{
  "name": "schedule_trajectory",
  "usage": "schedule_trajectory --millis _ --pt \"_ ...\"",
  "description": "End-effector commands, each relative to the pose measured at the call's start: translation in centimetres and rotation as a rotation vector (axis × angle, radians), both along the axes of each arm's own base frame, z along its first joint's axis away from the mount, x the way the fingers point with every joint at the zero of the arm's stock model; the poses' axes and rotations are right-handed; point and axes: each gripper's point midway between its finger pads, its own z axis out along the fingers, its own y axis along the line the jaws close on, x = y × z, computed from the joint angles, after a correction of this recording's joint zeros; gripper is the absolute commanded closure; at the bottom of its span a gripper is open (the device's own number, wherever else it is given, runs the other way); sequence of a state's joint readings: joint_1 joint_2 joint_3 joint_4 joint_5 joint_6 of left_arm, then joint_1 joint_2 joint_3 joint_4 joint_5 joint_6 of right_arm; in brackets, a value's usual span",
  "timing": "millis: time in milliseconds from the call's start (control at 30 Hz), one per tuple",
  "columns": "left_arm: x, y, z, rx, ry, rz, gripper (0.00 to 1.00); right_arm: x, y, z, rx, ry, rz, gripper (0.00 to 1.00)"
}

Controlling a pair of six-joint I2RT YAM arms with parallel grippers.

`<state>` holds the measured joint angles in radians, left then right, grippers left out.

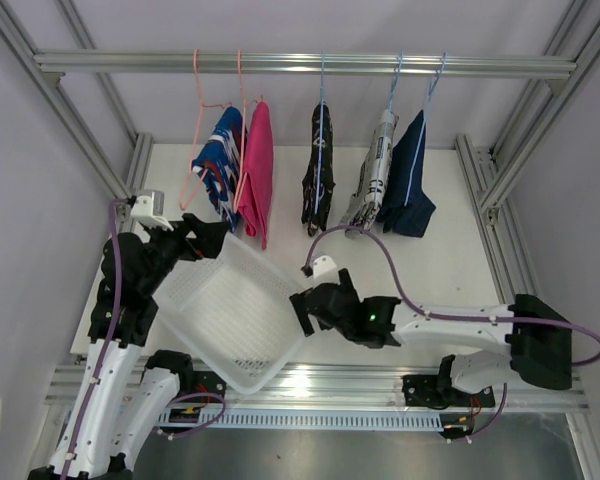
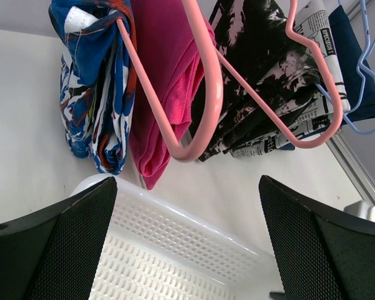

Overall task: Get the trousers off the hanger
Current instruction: Move the bin to the corner of the board.

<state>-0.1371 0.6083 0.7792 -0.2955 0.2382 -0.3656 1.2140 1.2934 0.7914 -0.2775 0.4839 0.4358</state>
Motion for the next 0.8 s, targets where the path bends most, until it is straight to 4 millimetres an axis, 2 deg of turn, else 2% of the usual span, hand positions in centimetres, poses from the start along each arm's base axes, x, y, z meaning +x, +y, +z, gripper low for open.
schedule_trajectory --millis 0,33,67,100,133,200,267,333,367,433,467,500,533,567,667,767 --pt "0.0 0.2 0.9 0.003 -0.032 0.002 0.01 -0.9 4.1 2.2 0.119 -0.023 -0.094 0.01" --pt "0.0 0.1 0.9 0.003 -0.032 0.000 0.00 -1.3 4.7 1.1 0.094 -0.009 -0.103 0.00" --pt "0.1 0.1 0.8 0.003 -0.031 -0.001 0.00 -1.2 4.8 1.2 0.084 -0.032 -0.141 0.01" --pt "0.0 0.1 0.8 0.003 -0.029 -0.001 0.01 -1.8 5.6 2.1 0.082 -0.032 -0.151 0.00" --pt "0.0 0.1 0.8 0.003 -0.029 -0.003 0.01 -2.0 6.1 1.0 0.061 -0.016 -0.176 0.00" --pt "-0.1 0.1 0.8 0.003 -0.029 -0.004 0.01 -2.3 7.0 1.5 0.052 -0.003 -0.205 0.01" --pt "-0.2 0.1 1.0 0.002 -0.035 -0.006 0.01 -2.7 7.9 0.3 0.025 0.017 -0.208 0.01" --pt "-0.2 0.1 0.9 0.004 -0.033 -0.004 0.01 -2.7 8.4 0.0 0.015 0.019 -0.203 0.02" --pt "-0.3 0.0 1.0 0.002 -0.034 -0.007 0.00 -2.7 8.5 -0.5 0.003 0.021 -0.201 0.07" --pt "-0.2 0.0 1.0 0.003 -0.037 -0.009 0.00 -2.4 8.3 -0.8 -0.008 0.019 -0.213 0.23" --pt "-0.2 0.0 1.0 0.003 -0.034 -0.012 0.01 -1.8 8.0 -0.9 -0.012 0.019 -0.229 0.41" --pt "-0.2 0.0 1.0 0.001 -0.033 -0.012 0.00 -1.6 7.8 -1.1 -0.019 0.020 -0.229 0.51" --pt "-0.2 -0.1 0.9 0.002 -0.030 -0.013 0.01 -1.3 7.6 -1.3 -0.028 0.023 -0.233 0.56" --pt "-0.2 -0.1 1.0 0.001 -0.033 -0.015 0.01 -0.8 7.2 -1.6 -0.038 0.032 -0.240 0.67" --pt "-0.2 -0.2 1.0 0.001 -0.032 -0.021 0.00 -0.1 6.8 -1.6 -0.072 0.032 -0.206 0.83" --pt "-0.2 -0.1 0.9 0.003 -0.029 -0.018 0.01 0.7 6.6 -1.2 -0.113 0.035 -0.142 0.96"
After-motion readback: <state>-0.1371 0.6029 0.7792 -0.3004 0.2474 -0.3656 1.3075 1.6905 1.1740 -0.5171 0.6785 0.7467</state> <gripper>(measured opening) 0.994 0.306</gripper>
